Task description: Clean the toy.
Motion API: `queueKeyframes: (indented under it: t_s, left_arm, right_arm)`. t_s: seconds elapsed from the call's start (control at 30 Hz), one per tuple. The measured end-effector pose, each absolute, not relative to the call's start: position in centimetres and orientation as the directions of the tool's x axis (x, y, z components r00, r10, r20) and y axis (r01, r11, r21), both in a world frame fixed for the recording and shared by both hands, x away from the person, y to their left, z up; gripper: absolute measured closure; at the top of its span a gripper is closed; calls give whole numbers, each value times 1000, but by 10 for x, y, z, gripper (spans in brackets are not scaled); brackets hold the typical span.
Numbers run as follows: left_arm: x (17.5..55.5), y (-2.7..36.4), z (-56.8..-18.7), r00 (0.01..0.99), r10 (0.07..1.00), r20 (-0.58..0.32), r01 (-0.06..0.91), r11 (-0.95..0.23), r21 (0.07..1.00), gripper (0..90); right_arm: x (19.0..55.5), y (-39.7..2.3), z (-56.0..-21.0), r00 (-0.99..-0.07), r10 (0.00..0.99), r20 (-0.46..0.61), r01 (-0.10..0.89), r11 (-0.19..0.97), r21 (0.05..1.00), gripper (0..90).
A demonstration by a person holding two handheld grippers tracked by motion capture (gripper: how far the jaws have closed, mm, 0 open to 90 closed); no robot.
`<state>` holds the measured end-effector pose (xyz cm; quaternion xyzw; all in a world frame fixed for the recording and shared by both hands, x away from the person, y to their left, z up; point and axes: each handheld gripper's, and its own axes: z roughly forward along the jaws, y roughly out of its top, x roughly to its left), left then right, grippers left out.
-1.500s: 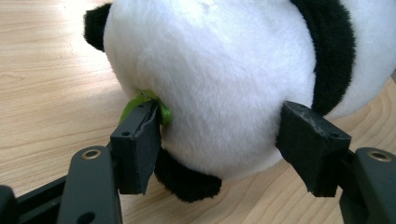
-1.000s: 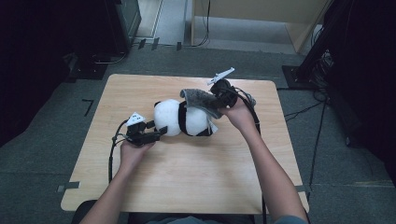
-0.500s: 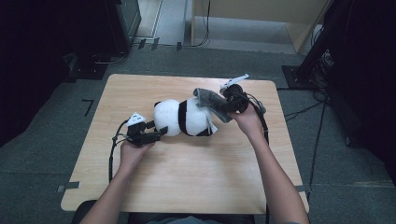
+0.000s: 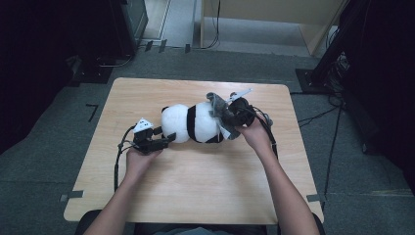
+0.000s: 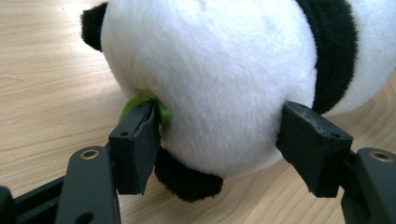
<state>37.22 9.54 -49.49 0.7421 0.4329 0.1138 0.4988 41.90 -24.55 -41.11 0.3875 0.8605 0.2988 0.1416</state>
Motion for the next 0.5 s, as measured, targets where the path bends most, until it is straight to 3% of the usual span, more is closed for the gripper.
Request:
queueKeyframes:
  t_s: [0.5]
  left_arm:
    - [372, 95, -495, 599, 756, -265, 529, -124, 839, 307]
  right_arm:
    - [418, -243, -456, -662, 749, 33, 647, 548, 531, 708]
